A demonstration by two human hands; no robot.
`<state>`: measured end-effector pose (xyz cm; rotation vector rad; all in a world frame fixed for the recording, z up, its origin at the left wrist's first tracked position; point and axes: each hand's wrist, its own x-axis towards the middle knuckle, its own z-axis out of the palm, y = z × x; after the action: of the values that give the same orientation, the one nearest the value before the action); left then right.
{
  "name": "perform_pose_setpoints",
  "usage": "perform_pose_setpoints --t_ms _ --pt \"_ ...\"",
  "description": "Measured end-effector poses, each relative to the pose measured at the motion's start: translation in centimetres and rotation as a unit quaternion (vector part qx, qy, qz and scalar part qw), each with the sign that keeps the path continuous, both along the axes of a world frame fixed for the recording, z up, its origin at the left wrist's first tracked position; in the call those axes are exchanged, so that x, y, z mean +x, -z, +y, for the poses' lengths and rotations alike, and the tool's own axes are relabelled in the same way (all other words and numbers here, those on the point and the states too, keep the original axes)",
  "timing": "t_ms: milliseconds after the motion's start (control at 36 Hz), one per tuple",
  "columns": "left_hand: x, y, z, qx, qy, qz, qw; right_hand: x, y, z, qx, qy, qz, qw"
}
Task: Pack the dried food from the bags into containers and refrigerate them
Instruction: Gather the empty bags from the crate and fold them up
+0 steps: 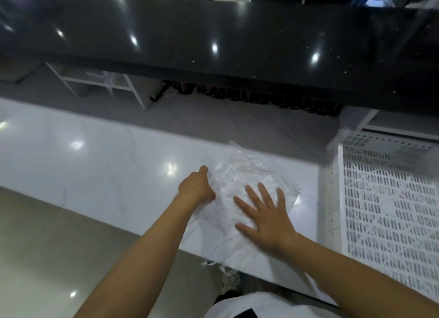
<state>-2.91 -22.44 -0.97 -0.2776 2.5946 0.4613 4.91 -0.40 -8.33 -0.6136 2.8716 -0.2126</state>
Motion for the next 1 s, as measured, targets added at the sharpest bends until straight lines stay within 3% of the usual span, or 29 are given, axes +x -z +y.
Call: perform_pose_setpoints --t_ms 389,500,556,611,695,750,834,917,972,1000 --pt "0.6 0.5 1.9 0.076 -0.026 -0.016 0.997 -0.2 0.5 -0.3 -0.005 -0.005 0.003 1.0" --pt "0.5 -0.8 1.9 0.085 -0.041 0.03 0.995 -1.7 -0.7 -2.0 -0.027 -0.032 -0.07 0.997" --pt "1.0 -1.7 2.3 0.049 -0.018 0.079 0.995 -2.7 -1.7 -2.8 -0.134 -0.014 -0.152 0.979" --pt "2.5 -2.6 3.1 -0.004 0.023 0.145 0.989 -2.9 -2.8 -3.0 -0.342 0.06 -0.224 0.91" --pt "6.3 -2.4 4.8 -0.039 0.094 0.234 0.967 -2.0 -4.1 -2.0 -0.611 0.213 -0.265 0.715" --pt "9.3 -1.1 6.1 -0.039 0.135 0.254 0.957 -1.5 -4.2 -1.1 -0.689 0.275 -0.272 0.613" --pt "12.9 1.4 7.5 -0.042 0.169 0.229 0.958 -1.1 -4.1 0.3 -0.74 0.349 -0.279 0.503" --pt "14.5 3.4 7.5 -0.058 0.177 0.163 0.969 -0.8 -5.0 1.6 -0.724 0.391 -0.329 0.463" --pt "14.9 4.1 7.3 -0.06 0.166 0.152 0.972 -0.6 -6.1 2.2 -0.702 0.407 -0.341 0.476" --pt "14.9 4.4 7.1 -0.059 0.159 0.152 0.974 -0.6 -6.8 2.6 -0.683 0.41 -0.322 0.512"
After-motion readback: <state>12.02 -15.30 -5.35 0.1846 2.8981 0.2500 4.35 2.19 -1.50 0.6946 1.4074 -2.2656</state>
